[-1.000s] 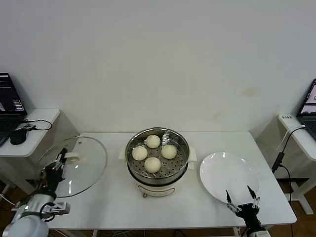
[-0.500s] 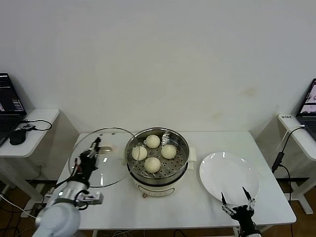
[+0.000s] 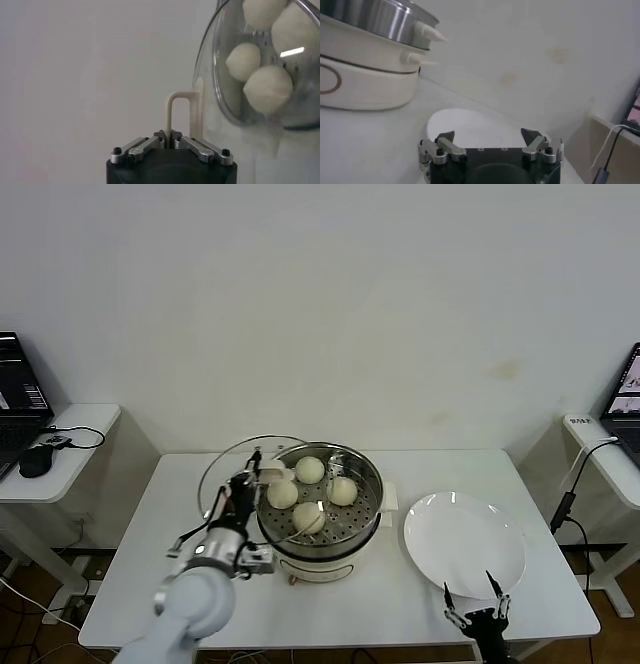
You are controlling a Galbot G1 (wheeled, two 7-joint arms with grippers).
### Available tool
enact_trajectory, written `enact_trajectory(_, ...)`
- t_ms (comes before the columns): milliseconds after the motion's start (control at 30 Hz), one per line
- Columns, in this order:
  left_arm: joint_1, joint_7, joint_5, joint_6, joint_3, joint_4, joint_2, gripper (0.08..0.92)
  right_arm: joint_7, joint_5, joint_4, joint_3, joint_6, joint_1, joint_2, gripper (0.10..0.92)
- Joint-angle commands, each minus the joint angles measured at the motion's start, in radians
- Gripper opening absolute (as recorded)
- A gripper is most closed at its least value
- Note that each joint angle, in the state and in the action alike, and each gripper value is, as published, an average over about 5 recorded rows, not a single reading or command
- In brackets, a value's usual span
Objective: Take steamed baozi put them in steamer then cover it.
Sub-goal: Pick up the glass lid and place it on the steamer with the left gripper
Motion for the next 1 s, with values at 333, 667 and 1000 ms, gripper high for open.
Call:
enact_trajectory(333,-0.145,0.026,0.112,0.013,0.158,0.183,-0.17,0.137,0.01,-0.035,-0.032,0.008,0.02,-0.002,0.012,0.823)
enact_trajectory(667,-0.133,0.008,0.113,0.001,0.147,0.21,-0.179,0.137,0.01,-0.036,-0.035,0.004,0.025,-0.008,0.013,0.823)
enact_trajectory(1000,-0.129,0.004,0.116,-0.002,0.155,0.222,-0.189,0.137,0.01,-0.037,-0.038,0.002,0.031,-0.012,0.013,0.823)
